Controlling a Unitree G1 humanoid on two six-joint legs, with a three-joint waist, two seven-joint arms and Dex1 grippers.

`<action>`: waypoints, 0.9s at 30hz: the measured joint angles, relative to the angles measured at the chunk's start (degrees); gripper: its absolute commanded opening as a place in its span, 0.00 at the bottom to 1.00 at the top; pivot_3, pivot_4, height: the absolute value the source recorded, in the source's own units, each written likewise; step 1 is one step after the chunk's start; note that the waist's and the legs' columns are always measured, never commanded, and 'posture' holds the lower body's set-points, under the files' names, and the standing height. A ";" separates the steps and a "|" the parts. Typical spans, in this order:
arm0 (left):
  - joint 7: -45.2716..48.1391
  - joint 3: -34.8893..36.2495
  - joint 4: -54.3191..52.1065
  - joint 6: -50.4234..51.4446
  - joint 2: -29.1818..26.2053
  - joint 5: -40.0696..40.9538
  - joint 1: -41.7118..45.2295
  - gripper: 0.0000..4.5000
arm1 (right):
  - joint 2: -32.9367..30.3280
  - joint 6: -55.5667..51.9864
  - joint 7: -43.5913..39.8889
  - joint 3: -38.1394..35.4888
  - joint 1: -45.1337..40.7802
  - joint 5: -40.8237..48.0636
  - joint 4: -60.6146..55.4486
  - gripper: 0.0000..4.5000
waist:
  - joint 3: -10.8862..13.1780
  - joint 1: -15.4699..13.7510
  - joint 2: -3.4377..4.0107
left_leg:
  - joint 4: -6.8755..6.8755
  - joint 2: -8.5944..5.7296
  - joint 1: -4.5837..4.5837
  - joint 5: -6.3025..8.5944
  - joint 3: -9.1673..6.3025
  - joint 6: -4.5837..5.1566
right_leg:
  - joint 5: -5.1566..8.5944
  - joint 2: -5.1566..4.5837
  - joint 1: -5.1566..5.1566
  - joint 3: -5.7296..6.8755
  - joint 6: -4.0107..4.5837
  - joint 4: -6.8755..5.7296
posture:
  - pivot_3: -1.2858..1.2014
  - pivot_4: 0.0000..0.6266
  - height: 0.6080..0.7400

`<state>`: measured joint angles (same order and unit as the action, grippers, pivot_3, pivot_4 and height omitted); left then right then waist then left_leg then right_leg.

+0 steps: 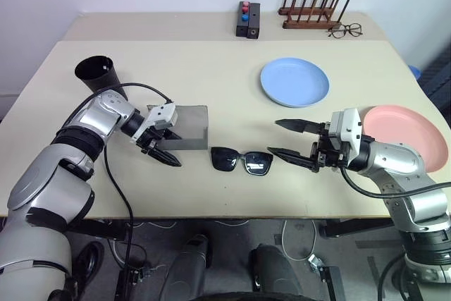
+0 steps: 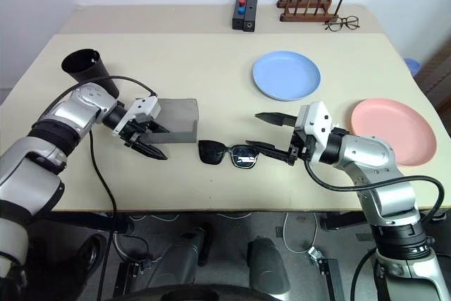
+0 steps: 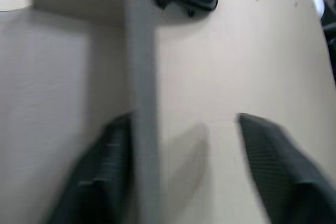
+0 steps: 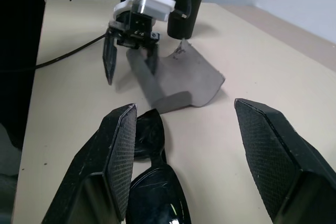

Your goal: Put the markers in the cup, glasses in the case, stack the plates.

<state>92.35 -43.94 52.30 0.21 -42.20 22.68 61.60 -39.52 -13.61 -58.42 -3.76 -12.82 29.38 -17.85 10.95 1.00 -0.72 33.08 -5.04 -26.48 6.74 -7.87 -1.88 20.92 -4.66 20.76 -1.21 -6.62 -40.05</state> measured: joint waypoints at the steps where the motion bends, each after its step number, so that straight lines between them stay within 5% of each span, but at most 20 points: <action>1: -0.02 0.54 -1.06 1.50 -0.05 0.96 0.38 0.99 | -0.69 0.13 -0.62 -0.47 0.90 0.04 0.02 0.67 | 0.01 -0.10 -0.02 | 0.00 0.00 -0.01 0.00 -0.02 0.00 | 0.00 0.00 0.00 0.02 0.00 0.00 | 0.52 0.24 0.98; 13: -0.03 7.93 -13.17 13.31 5.98 7.05 5.61 0.99 | -6.44 -0.34 -3.55 -8.63 7.86 1.40 0.06 0.67 | 0.08 0.47 -0.12 | 0.00 0.02 0.01 0.00 -0.03 0.00 | 0.01 0.01 -0.03 0.06 0.01 0.00 | 0.52 0.24 0.98; 27: -0.04 6.72 -8.48 8.09 19.66 -5.45 5.35 0.99 | -6.81 -2.78 -2.19 -14.83 15.40 3.29 -2.38 0.67 | 0.11 0.09 -0.18 | 0.09 -0.01 0.00 0.03 -0.02 0.05 | 0.01 -0.03 -0.11 0.12 -0.01 0.06 | 0.52 0.24 0.98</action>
<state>92.31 -37.22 43.82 8.30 -22.54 17.23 66.95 -46.33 -16.39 -60.61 -18.59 2.58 32.67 -20.23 11.06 1.09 -0.89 33.17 -5.05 -26.47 6.77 -7.89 -1.83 20.93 -4.70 20.65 -1.09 -6.64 -39.99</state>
